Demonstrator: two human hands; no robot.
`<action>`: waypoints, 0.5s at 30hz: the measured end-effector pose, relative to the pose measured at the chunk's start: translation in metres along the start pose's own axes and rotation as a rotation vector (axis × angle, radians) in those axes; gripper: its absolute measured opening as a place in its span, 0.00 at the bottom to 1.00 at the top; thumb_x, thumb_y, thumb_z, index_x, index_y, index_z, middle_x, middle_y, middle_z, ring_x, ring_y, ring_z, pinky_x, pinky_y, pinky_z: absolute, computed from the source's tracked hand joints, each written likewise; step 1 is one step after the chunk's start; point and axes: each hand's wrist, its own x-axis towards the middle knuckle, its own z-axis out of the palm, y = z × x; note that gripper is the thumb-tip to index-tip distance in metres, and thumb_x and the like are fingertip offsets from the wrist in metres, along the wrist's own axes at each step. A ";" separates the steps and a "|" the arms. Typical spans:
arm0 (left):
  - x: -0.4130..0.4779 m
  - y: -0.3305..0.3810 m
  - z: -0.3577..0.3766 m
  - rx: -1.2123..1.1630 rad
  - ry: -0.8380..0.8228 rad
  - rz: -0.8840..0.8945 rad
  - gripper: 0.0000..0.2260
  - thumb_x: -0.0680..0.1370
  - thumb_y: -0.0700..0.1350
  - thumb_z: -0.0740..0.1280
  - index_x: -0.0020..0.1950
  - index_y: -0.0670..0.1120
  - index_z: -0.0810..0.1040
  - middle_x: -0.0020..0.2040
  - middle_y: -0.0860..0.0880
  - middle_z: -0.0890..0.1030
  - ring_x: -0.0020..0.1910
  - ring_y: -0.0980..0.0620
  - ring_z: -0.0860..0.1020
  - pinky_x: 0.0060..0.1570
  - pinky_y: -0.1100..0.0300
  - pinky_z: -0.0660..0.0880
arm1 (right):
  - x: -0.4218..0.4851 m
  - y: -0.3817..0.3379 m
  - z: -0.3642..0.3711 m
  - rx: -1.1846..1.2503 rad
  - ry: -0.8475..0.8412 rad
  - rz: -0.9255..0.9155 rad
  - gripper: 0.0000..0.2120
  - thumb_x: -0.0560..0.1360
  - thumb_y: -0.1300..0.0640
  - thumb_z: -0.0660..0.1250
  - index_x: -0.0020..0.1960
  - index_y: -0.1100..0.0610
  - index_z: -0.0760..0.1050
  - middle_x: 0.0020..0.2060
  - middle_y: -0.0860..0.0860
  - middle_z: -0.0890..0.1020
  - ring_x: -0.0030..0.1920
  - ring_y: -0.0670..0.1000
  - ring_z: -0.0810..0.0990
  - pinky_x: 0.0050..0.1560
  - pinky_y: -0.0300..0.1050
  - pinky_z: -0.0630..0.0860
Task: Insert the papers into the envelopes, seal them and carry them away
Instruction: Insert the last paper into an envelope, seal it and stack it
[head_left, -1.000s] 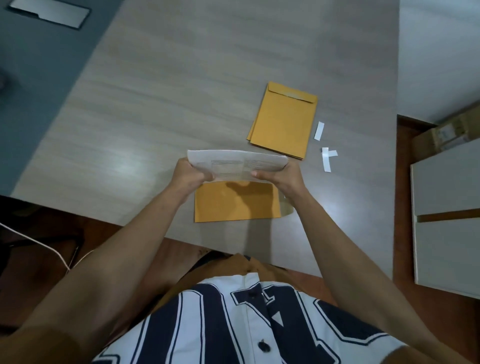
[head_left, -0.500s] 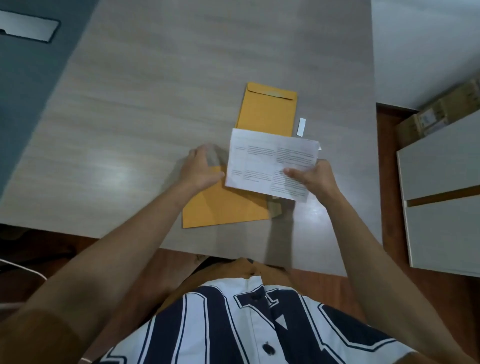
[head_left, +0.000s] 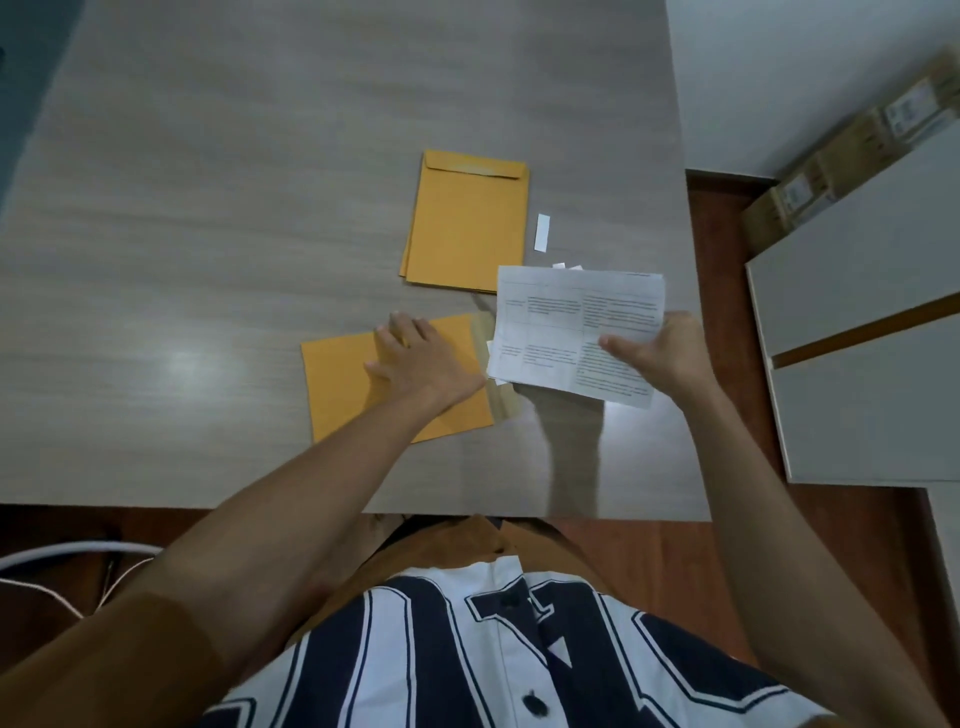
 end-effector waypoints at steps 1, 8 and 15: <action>0.000 0.001 0.001 0.008 -0.003 0.005 0.58 0.66 0.73 0.68 0.80 0.41 0.43 0.80 0.41 0.41 0.78 0.34 0.42 0.69 0.29 0.57 | -0.001 -0.002 -0.001 -0.006 0.000 -0.005 0.18 0.69 0.58 0.78 0.58 0.60 0.82 0.56 0.55 0.84 0.52 0.51 0.83 0.53 0.46 0.81; -0.001 0.003 0.004 -0.005 -0.015 0.001 0.61 0.64 0.73 0.69 0.80 0.40 0.40 0.80 0.41 0.37 0.77 0.33 0.39 0.70 0.27 0.52 | -0.002 -0.008 -0.001 -0.033 -0.018 -0.006 0.19 0.69 0.58 0.78 0.58 0.60 0.81 0.56 0.55 0.84 0.47 0.49 0.82 0.50 0.44 0.80; 0.001 0.000 0.005 -0.018 -0.013 0.025 0.61 0.65 0.73 0.68 0.80 0.40 0.40 0.80 0.41 0.37 0.78 0.34 0.38 0.70 0.27 0.50 | -0.001 -0.005 -0.003 -0.031 -0.081 0.029 0.19 0.68 0.57 0.79 0.57 0.59 0.82 0.52 0.51 0.84 0.45 0.49 0.82 0.46 0.42 0.80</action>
